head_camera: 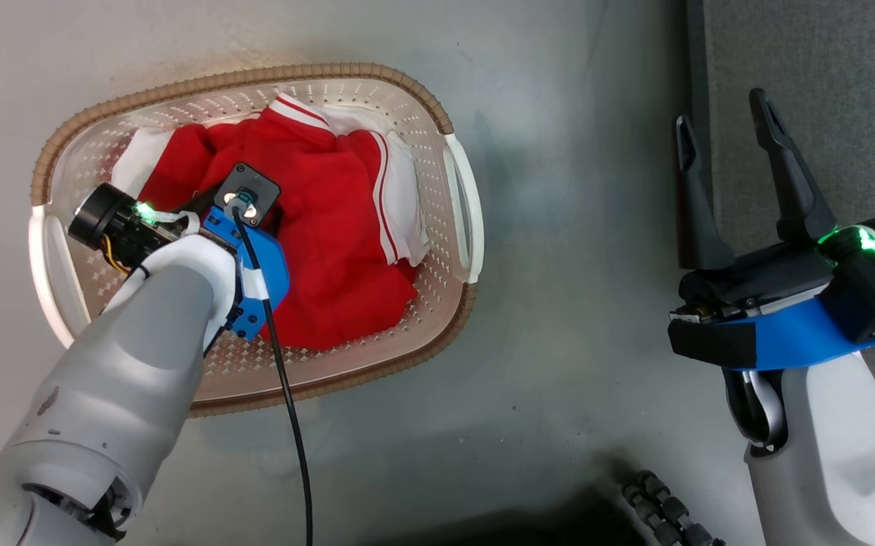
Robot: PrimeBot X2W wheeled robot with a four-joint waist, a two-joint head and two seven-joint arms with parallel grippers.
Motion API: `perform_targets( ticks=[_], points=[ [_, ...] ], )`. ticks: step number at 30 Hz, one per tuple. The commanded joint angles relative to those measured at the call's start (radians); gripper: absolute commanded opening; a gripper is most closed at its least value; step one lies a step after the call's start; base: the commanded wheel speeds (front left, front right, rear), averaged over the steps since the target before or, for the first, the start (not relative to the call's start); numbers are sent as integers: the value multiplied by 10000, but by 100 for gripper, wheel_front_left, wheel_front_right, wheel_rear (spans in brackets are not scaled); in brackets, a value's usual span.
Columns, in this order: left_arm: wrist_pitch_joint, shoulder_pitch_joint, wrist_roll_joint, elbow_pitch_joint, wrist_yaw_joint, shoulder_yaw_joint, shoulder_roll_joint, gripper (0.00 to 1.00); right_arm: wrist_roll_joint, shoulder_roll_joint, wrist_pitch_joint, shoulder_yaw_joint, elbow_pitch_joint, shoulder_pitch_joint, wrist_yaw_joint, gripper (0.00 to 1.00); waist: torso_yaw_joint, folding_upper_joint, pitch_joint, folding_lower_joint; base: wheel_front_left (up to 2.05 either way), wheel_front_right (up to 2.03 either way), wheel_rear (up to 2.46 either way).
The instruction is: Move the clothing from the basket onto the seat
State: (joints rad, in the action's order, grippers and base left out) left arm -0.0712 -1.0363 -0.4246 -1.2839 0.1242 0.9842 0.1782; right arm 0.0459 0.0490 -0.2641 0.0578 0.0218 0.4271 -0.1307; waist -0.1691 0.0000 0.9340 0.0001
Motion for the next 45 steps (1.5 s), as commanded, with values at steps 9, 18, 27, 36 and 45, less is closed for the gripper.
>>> perform_targets(
  ticks=[9, 18, 27, 36, 45],
  points=[
    [-220, -368, -161, -42, 86, 211, -54, 0, 33, 25, -7, 7, -180, 225, -1, 100, 27, 0, 68, -1, 0, 0, 0],
    [-1357, -327, -536, -44, 59, -1, -516, 0, -168, 25, -7, -170, -155, 116, -1, 100, 452, 0, -449, -1, 0, 0, 0],
    [-1907, 76, -903, 205, -36, -351, -720, 0, 53, 25, -7, -147, 191, 26, -1, 100, 682, 0, -1422, -1, 0, 0, 0],
    [-1950, 937, -715, 2098, -566, -1012, -312, 0, 78, 27, -7, -269, 591, -403, -1, 100, 992, 0, -2869, -1, 0, 0, 0],
    [-1953, 2013, -165, 3947, -879, -1909, 11, 0, 140, 25, -7, -325, 984, -1021, -1, 100, 1242, 0, -4574, -1, 0, 0, 0]
  ],
)
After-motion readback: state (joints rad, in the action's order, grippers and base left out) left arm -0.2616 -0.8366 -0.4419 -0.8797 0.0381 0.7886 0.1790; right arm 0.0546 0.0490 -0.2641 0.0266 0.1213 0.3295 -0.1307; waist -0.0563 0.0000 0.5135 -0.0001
